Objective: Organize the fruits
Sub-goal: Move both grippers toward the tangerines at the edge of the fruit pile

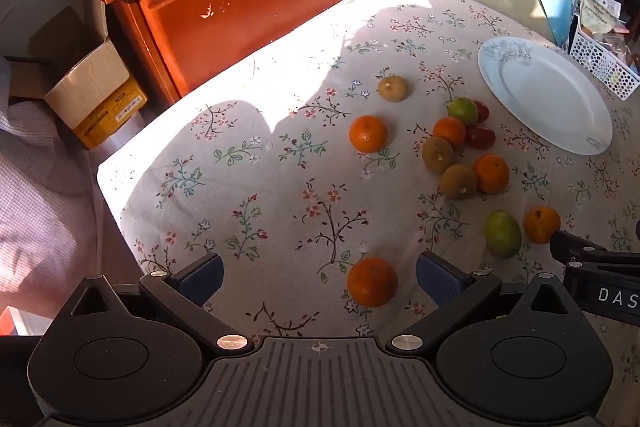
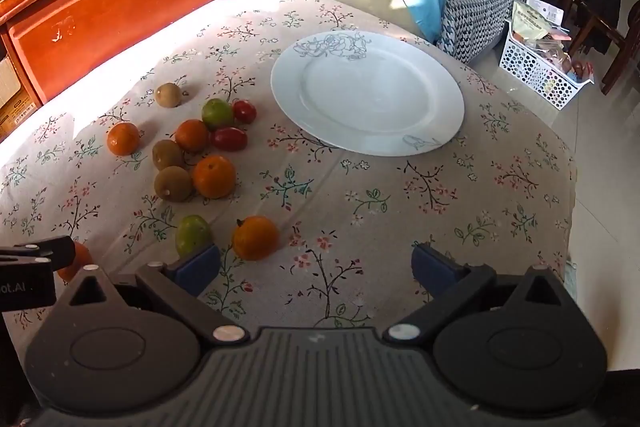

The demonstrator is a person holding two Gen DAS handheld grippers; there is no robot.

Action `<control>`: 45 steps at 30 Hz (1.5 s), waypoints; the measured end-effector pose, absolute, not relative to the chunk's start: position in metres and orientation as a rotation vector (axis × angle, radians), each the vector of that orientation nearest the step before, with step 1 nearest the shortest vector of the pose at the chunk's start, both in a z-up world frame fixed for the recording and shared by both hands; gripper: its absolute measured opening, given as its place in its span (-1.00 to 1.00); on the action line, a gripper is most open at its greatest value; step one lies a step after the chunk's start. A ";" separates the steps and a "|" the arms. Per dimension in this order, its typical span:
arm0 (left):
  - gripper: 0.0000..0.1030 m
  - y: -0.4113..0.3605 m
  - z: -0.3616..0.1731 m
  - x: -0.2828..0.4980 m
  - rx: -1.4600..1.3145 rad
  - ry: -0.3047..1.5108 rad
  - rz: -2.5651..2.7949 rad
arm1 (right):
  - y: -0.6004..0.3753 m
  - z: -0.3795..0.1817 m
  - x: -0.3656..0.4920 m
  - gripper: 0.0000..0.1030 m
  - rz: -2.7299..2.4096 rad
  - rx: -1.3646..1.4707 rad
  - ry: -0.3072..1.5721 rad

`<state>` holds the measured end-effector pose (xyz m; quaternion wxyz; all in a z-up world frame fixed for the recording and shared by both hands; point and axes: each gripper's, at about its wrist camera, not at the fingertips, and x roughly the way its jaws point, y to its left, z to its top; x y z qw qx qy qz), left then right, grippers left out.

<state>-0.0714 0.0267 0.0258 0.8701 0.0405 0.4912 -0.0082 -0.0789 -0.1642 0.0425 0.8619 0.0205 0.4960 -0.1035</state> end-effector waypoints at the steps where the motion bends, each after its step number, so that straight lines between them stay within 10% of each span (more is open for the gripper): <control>1: 1.00 0.027 0.025 -0.071 0.083 1.029 -0.015 | -0.164 0.041 -0.079 0.96 -0.213 0.040 1.044; 45: 0.97 0.041 0.010 -0.078 0.060 1.056 -0.027 | -0.199 0.032 -0.092 0.71 -0.174 0.196 1.077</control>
